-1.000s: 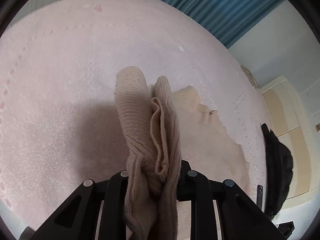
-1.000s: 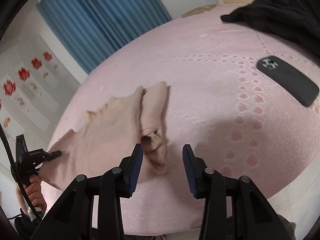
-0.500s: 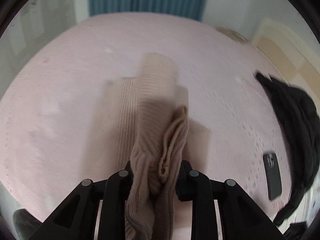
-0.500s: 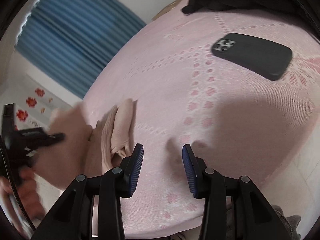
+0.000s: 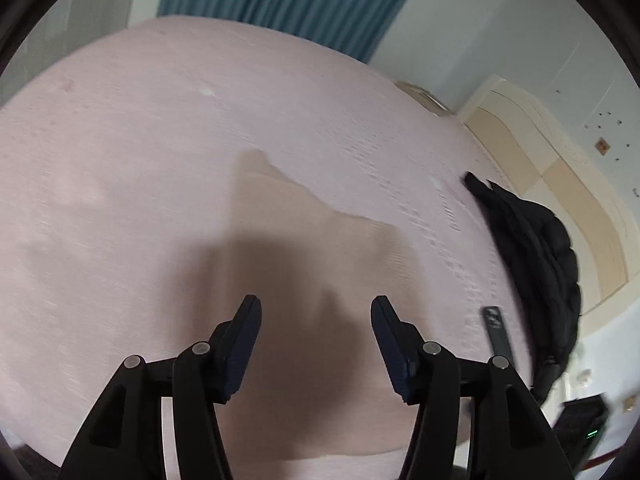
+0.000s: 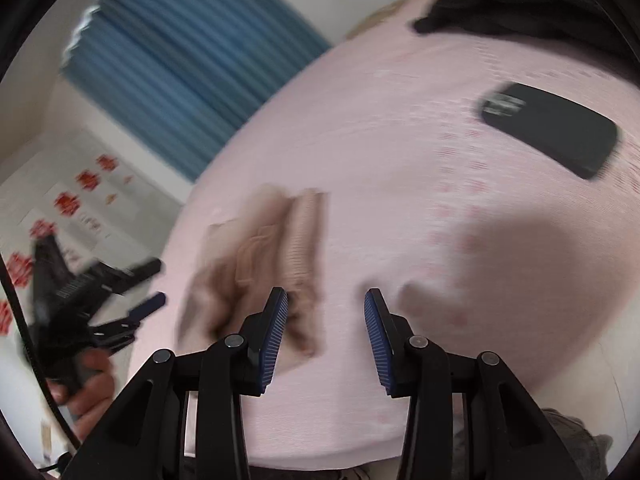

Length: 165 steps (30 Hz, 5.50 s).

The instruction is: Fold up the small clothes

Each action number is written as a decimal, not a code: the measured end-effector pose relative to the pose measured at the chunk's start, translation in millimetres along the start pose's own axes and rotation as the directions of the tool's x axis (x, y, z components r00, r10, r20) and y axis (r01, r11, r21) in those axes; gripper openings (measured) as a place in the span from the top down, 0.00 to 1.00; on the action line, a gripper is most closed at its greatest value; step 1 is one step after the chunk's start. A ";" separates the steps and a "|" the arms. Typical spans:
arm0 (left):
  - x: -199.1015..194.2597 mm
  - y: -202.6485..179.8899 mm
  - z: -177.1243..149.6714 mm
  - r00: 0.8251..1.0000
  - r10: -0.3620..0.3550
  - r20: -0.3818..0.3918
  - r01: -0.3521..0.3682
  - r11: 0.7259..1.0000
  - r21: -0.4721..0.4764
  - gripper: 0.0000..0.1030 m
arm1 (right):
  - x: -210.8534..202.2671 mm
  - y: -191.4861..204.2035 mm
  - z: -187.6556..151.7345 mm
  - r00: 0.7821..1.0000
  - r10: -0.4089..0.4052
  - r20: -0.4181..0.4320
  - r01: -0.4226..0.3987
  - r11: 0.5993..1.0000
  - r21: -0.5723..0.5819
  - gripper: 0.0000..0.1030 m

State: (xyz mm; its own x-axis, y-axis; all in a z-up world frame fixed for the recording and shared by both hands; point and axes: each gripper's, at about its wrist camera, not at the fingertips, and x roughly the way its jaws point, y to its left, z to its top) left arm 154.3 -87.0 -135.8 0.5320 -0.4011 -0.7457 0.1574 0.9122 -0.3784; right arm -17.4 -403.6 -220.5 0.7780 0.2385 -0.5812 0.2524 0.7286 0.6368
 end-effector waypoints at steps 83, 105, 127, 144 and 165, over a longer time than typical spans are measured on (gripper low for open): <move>6.8 166.4 43.7 0.980 0.141 0.141 -0.127 0.986 -0.108 0.46 | 244.9 150.4 95.7 0.972 -0.070 -0.224 0.029 0.983 -0.183 0.68; 45.8 121.2 29.9 0.982 0.171 0.076 -0.172 0.985 0.012 0.46 | 223.9 179.8 70.2 0.990 -0.054 -0.132 -0.014 0.884 -0.467 0.87; 125.9 90.5 126.2 0.985 -0.168 0.031 0.164 0.982 0.098 0.64 | 240.8 175.3 78.5 0.991 -0.057 -0.117 -0.002 0.894 -0.449 0.77; 155.9 124.3 147.0 0.997 0.047 0.068 -0.047 0.999 -0.011 0.77 | 259.4 171.3 76.8 0.983 -0.151 -0.107 0.078 0.864 -0.498 0.78; 106.9 106.1 109.0 0.995 0.051 0.089 -0.063 0.989 0.136 0.51 | 258.2 156.5 88.8 0.976 -0.195 -0.095 0.134 0.886 -0.445 0.71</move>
State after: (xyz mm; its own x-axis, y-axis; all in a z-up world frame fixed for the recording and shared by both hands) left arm 318.6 -24.0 -195.9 0.6112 -0.3448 -0.7124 0.2350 0.9386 -0.2527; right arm 274.0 -285.1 -225.9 0.6557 0.1515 -0.7397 0.0717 0.9628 0.2607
